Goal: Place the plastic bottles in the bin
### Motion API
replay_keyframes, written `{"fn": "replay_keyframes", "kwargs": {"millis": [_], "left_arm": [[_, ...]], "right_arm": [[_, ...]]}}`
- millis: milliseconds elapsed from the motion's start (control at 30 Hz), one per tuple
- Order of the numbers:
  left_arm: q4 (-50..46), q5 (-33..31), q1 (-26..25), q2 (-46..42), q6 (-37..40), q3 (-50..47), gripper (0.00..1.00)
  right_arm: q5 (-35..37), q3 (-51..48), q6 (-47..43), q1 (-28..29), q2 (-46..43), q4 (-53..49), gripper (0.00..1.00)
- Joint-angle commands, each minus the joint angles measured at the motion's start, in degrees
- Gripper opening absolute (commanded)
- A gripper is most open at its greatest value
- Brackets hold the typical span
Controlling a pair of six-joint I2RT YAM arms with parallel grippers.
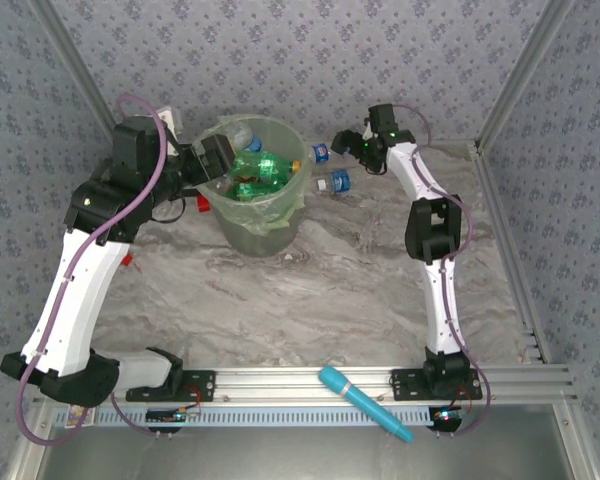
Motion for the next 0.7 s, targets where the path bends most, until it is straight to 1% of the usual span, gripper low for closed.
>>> {"fn": "replay_keyframes", "kwargs": {"millis": [0, 200, 467, 533, 667], "left_arm": [[-0.5, -1.0, -0.2, 0.1, 1.2, 1.7, 1.0], [0.2, -0.4, -0.2, -0.5, 1.4, 0.7, 1.0], [1.2, 0.0, -0.2, -2.5, 2.6, -1.4, 1.0], [1.5, 0.1, -0.2, -2.9, 2.6, -2.0, 1.0], [1.5, 0.2, -0.1, -3.8, 2.9, -2.8, 1.0]], "right_arm": [[-1.8, -0.2, -3.0, 0.6, -1.2, -3.3, 0.99], [0.2, -9.5, -4.8, 2.2, -7.8, -2.9, 0.99], [2.8, -25.1, -7.8, 5.6, -19.3, -1.3, 0.99], [2.9, -27.1, -8.3, 6.2, -20.6, -1.6, 0.99], [6.9, -29.2, -9.7, 7.3, -21.6, -1.9, 0.99]]}}
